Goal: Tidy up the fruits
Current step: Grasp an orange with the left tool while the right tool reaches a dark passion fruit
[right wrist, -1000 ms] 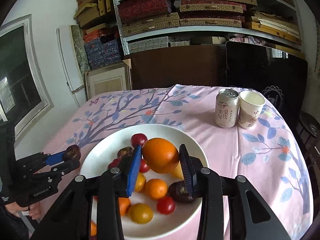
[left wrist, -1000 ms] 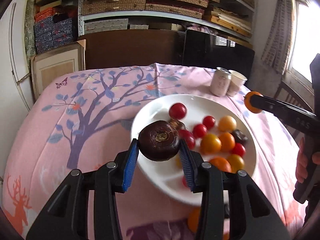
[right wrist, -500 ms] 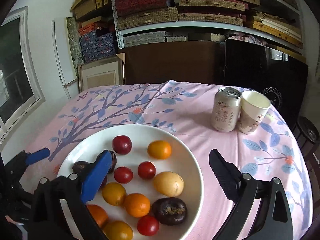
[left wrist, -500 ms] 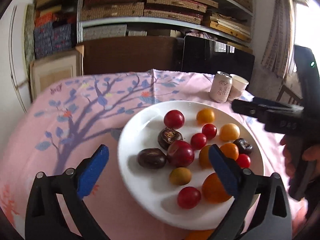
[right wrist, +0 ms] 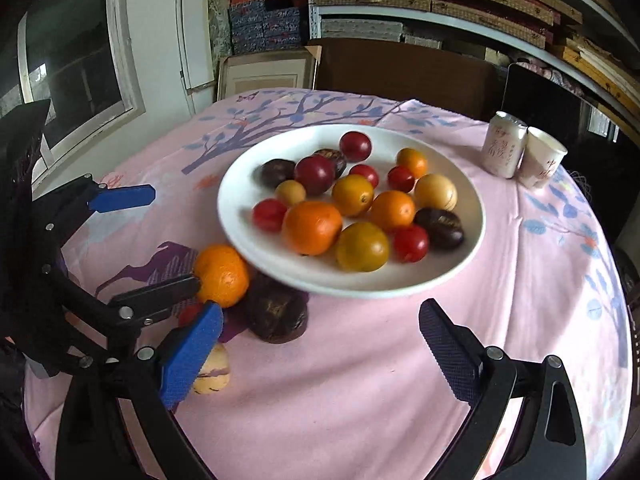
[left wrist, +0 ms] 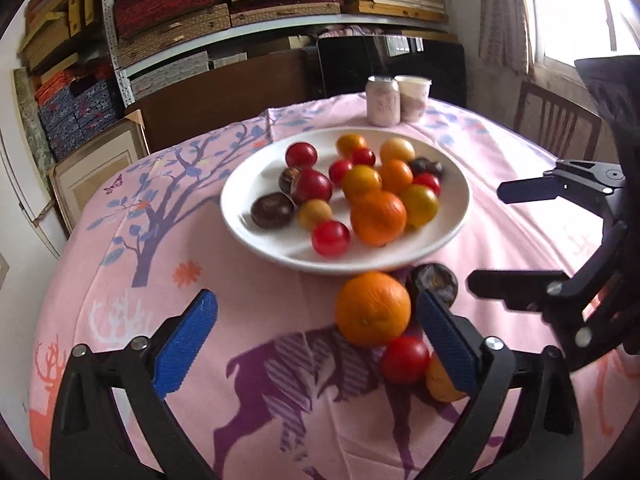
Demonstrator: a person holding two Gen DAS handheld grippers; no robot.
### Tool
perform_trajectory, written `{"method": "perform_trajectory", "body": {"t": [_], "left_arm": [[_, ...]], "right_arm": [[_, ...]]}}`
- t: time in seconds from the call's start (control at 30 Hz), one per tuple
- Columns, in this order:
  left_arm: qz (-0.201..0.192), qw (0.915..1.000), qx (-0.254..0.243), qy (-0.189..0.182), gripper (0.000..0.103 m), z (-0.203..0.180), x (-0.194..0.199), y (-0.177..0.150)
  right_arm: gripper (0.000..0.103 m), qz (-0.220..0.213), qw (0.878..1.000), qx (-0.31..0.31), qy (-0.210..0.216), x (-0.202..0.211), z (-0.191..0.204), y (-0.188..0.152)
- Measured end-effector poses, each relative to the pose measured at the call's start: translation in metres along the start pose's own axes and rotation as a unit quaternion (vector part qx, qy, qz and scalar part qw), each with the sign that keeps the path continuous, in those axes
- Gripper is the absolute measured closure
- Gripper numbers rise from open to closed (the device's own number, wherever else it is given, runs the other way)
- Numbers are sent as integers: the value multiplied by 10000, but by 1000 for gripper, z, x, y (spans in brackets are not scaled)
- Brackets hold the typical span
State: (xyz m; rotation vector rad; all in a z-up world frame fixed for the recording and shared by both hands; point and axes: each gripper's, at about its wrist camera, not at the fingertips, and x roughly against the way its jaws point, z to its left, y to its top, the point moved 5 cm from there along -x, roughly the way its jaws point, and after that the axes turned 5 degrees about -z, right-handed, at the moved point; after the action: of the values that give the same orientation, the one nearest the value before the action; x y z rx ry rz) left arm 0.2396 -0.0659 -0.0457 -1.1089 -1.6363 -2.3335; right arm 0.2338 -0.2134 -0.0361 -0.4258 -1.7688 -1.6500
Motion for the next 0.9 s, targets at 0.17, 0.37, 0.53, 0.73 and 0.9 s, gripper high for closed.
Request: {"method": "perform_trajectory", "body": {"t": [0.17,0.37,0.53,0.73,0.9], "left_arm": [[82,9999,69,83,5,4,-9,-3],[53,9984,540,-156,4,9,-20,1],[10,9996,272,-63,4,-3,-21,1],[33,9999,111,19,4,-7,-20,1],[106,9961,76,-868,64,-25,-11,-2]], "right_arm": [[4,-24,9994,-280,189,-7,4,-1],[4,72,9912,-1186,584,-18,-9,-14],[4,86,9881,-1456,496,-19,-18,-18],[4,-62,9832,-1759,482,-9,-33,-18],[4,-92,9815,-1854,476,-5,-39,-21]]}}
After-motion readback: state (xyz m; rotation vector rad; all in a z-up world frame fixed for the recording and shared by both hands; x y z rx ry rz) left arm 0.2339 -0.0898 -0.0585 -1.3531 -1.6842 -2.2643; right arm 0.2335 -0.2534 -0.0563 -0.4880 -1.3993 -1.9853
